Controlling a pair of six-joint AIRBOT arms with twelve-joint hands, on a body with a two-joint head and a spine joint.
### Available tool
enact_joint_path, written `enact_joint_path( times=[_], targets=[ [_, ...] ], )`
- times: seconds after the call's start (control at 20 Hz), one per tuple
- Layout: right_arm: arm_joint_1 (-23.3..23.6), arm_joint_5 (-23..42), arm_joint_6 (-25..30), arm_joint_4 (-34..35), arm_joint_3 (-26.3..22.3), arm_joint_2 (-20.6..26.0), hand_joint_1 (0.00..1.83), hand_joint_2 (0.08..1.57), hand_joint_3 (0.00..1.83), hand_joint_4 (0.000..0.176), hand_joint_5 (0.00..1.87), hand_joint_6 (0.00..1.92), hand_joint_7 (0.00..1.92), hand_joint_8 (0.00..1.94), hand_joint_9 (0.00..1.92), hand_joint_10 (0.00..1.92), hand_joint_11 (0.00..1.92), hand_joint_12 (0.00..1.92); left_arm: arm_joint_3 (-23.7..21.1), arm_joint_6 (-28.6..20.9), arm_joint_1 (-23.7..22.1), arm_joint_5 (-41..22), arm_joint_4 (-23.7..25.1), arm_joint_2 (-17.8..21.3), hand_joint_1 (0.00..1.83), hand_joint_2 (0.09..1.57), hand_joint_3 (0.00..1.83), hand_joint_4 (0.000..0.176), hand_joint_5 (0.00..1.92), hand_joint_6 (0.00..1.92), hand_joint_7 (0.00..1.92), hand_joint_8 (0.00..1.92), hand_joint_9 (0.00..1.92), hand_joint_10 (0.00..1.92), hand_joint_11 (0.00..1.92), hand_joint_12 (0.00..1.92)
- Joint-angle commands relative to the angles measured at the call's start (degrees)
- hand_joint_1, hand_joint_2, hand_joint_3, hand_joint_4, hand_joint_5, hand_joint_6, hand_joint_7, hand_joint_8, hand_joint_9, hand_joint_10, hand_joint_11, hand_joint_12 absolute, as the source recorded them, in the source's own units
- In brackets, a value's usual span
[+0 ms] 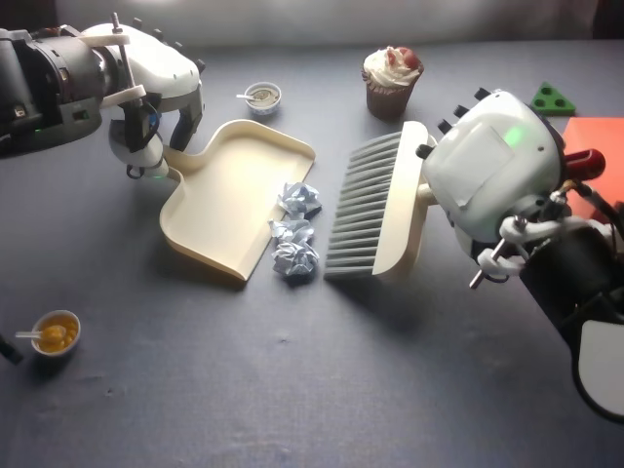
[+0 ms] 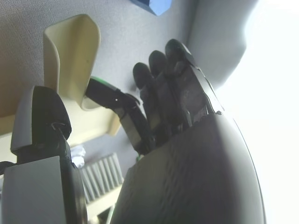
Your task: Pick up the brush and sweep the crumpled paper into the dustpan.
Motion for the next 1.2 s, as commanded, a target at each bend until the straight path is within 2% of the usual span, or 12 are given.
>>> enact_joint_path(
  times=[0.0, 0.2, 0.5, 0.75, 0.95, 1.05, 1.15],
  targets=[
    [1.28, -4.37, -0.96, -3.79, -0.45, 0.98, 0.78, 1.44, 0.0, 0.0, 1.11, 1.92, 1.26, 1.94, 1.31, 1.92, 1.41, 1.92, 0.3, 0.27, -0.54, -2.06, 0.82, 0.43, 1.1, 1.1, 0.0, 0.0, 1.02, 0.92, 0.54, 0.0, 0.45, 0.0, 0.39, 0.03],
    [5.16, -2.08, -6.45, 2.65, -2.9, 2.79, 0.81, 1.44, 0.0, 0.0, 1.12, 1.92, 1.28, 1.94, 1.34, 1.92, 1.45, 1.92, 0.31, 0.23, -0.56, -2.06, 0.82, 0.43, 1.11, 1.1, 0.0, 0.0, 1.01, 0.93, 0.43, 0.0, 0.33, 0.0, 0.35, 0.01],
    [14.98, 4.59, -20.67, 15.42, -8.11, 6.41, 0.79, 1.41, 0.0, 0.0, 1.13, 1.92, 1.28, 1.94, 1.34, 1.92, 1.44, 1.92, 0.34, 0.18, -0.64, -2.06, 0.82, 0.51, 1.12, 1.09, 0.0, 0.0, 1.03, 0.89, 0.47, 0.01, 0.39, 0.01, 0.4, 0.03],
    [21.37, 7.62, -38.42, 30.01, -10.33, 6.34, 0.71, 1.44, 0.0, 0.0, 1.17, 1.92, 1.31, 1.94, 1.37, 1.92, 1.46, 1.92, 0.33, 0.24, -0.71, -2.06, 0.82, 0.5, 1.1, 1.11, 0.0, 0.0, 0.99, 0.97, 0.45, 0.0, 0.37, 0.0, 0.35, 0.01],
    [25.64, 7.22, -51.91, 42.13, -10.46, 4.86, 0.7, 1.44, 0.0, 0.0, 1.19, 1.92, 1.32, 1.94, 1.38, 1.92, 1.46, 1.92, 0.43, 0.32, -0.55, -2.06, 0.82, 0.56, 1.1, 1.1, 0.0, 0.0, 1.01, 0.93, 0.49, 0.01, 0.42, 0.01, 0.39, 0.02],
    [28.24, 5.68, -56.33, 48.78, -10.61, 4.11, 0.7, 1.44, 0.0, 0.0, 1.19, 1.92, 1.33, 1.94, 1.38, 1.92, 1.47, 1.92, 0.44, 0.33, -0.51, -2.06, 0.82, 0.61, 1.09, 1.11, 0.0, 0.0, 0.99, 0.97, 0.47, 0.0, 0.4, 0.0, 0.4, 0.02],
    [30.38, 3.27, -60.03, 55.62, -10.57, 2.97, 0.71, 1.44, 0.0, 0.0, 1.18, 1.92, 1.32, 1.94, 1.37, 1.92, 1.45, 1.92, 0.44, 0.32, -0.49, -2.06, 0.82, 0.61, 1.1, 1.11, 0.0, 0.0, 1.01, 0.94, 0.47, 0.0, 0.38, 0.0, 0.37, 0.01]
  ],
)
